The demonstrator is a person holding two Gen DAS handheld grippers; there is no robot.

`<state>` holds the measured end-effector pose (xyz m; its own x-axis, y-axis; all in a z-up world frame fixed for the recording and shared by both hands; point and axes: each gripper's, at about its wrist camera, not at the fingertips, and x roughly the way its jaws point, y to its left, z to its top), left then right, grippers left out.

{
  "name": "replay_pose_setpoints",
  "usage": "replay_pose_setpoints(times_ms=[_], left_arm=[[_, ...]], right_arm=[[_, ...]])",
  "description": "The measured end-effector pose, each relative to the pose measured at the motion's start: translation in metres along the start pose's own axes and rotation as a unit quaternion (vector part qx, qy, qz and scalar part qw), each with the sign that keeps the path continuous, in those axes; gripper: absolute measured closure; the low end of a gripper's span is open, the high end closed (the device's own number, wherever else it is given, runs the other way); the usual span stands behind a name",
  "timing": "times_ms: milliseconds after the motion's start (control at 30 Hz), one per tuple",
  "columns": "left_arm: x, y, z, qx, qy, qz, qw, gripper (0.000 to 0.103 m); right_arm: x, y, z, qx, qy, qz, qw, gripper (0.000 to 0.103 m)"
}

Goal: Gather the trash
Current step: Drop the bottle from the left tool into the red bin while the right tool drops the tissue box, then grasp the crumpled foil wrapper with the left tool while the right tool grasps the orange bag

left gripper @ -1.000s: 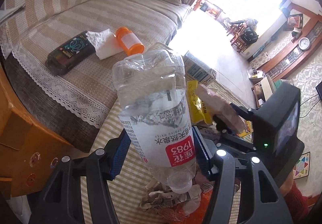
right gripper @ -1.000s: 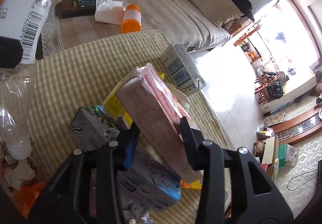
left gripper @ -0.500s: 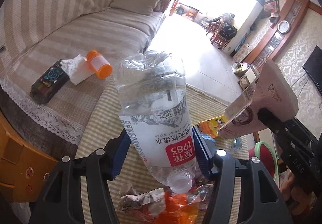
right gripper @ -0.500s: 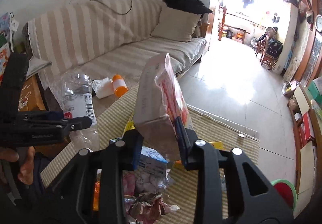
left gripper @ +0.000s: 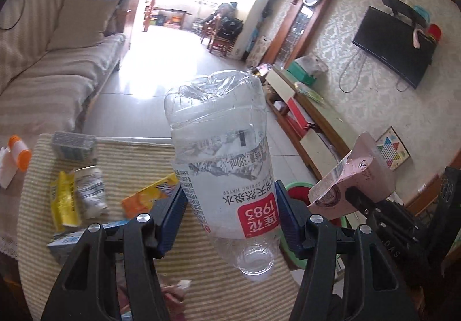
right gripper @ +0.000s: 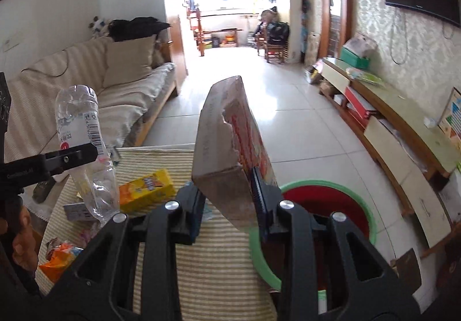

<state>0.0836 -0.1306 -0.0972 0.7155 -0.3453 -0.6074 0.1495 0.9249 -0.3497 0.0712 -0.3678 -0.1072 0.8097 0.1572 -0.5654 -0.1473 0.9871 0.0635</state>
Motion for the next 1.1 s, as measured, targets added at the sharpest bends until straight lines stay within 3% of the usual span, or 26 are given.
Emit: replay_pose_setpoints(times_ms=[267, 400, 467, 500, 767, 867, 1100], left_arm=[[0.091, -0.102, 0.0, 0.068, 0.043, -0.071, 0.9942, 0.046], [0.125, -0.134, -0.01, 0.116, 0.067, -0.077, 0.988, 0.042], [0.132, -0.14, -0.012, 0.126, 0.071, -0.078, 0.9864, 0.028], [0.132, -0.142, -0.013, 0.13, 0.07, -0.078, 0.986, 0.028], [0.091, -0.111, -0.014, 0.101, 0.072, -0.077, 0.9893, 0.027], [0.063, -0.088, -0.014, 0.083, 0.061, -0.058, 0.993, 0.027], [-0.007, -0.005, -0.029, 0.018, 0.035, 0.005, 0.9992, 0.025]], right_arm=[[0.009, -0.091, -0.037, 0.109, 0.012, -0.071, 0.991, 0.073], [0.014, -0.116, -0.058, 0.151, 0.025, -0.093, 0.984, 0.071], [0.014, -0.125, -0.067, 0.166, 0.028, -0.104, 0.98, 0.055], [0.013, -0.13, -0.07, 0.172, 0.028, -0.109, 0.979, 0.054], [0.002, -0.113, -0.071, 0.165, 0.033, -0.107, 0.98, 0.053], [-0.001, -0.092, -0.066, 0.143, 0.03, -0.096, 0.985, 0.043], [0.0, -0.028, -0.05, 0.083, 0.037, -0.042, 0.995, 0.04]])
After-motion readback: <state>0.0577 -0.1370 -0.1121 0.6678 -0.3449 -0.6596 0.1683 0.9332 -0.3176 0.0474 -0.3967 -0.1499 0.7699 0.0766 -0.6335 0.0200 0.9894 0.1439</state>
